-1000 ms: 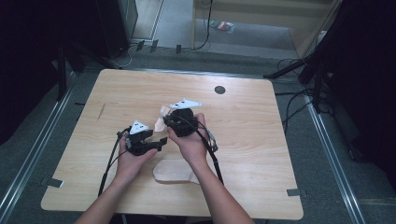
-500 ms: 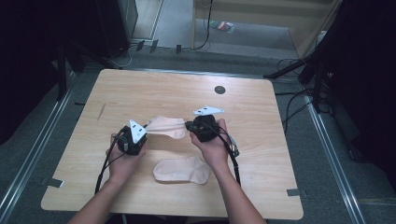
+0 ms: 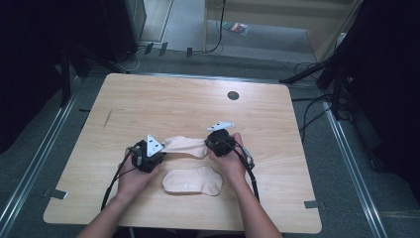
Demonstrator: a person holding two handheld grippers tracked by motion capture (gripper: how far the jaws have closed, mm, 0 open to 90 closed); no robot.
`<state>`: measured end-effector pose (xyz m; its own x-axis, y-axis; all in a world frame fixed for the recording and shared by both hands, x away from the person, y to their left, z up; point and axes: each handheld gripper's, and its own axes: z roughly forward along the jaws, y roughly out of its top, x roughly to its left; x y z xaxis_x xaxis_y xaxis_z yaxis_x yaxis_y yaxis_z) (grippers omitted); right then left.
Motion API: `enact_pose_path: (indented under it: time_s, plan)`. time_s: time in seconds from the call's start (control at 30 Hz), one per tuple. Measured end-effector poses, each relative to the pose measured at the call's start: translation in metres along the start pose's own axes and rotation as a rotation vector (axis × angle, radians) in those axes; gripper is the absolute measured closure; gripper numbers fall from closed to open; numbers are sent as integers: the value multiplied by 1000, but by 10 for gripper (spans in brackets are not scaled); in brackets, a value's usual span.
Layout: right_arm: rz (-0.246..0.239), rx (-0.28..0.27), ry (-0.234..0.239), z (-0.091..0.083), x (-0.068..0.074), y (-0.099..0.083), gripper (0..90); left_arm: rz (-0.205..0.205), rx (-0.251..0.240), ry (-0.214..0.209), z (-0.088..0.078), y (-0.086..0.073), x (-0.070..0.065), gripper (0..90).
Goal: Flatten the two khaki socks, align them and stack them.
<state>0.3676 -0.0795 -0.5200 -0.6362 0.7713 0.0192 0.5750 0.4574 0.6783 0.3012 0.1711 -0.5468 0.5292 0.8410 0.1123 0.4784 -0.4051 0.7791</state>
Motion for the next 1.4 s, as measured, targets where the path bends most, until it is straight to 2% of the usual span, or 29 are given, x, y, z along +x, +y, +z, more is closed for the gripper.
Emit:
enact_pose_path:
  time_s: [0.07,0.13,0.27,0.37,0.4,0.47,0.53,0.63,0.7,0.83,0.93,1.03,1.1,1.13,1.23,1.3,1.4]
  plan:
    - [-12,10,-16,2,-2,-1,885,-23,-10,-28,-2,-1,1,767]
    - [-10,17,-11,4,-4,-2,884,-37,-9,-65,-4,-4,4,724]
    - [-70,43,-66,9,-6,-6,879,-64,0,-79,-9,-9,12,678]
    - [-83,32,-96,10,-9,-7,847,-75,-14,-95,-15,-12,17,616]
    - [-81,30,-99,10,-11,-7,809,-82,-25,-102,-18,-13,20,603]
    - [-65,17,-104,9,-14,-8,638,-130,-46,-137,-21,-14,27,560]
    - [-47,9,-118,5,-17,-9,596,-172,-67,-159,-22,-15,33,541]
    - [7,-35,-115,-5,-22,-13,520,-229,-92,-159,-23,-14,42,522]
    - [35,-66,-125,-14,-27,-16,515,-276,-108,-152,-21,-10,48,516]
    - [99,-112,-128,-27,-34,-19,528,-338,-132,-136,-12,-1,56,496]
    - [157,-140,-96,-31,-37,-19,554,-386,-143,-129,-3,7,58,494]
    - [186,-136,-52,-26,-34,-19,561,-424,-123,-107,8,13,60,507]
    - [182,-119,-38,-20,-29,-20,561,-475,-136,-105,15,13,62,523]
    - [183,-115,-33,-17,-28,-20,560,-504,-123,-110,18,12,63,532]
    - [222,-106,-1,-8,-26,-21,556,-501,-74,-135,26,12,62,579]
    - [250,-105,9,-4,-26,-22,561,-480,-51,-134,30,13,59,580]
    - [250,-96,8,0,-23,-23,582,-472,-18,-120,34,14,56,581]
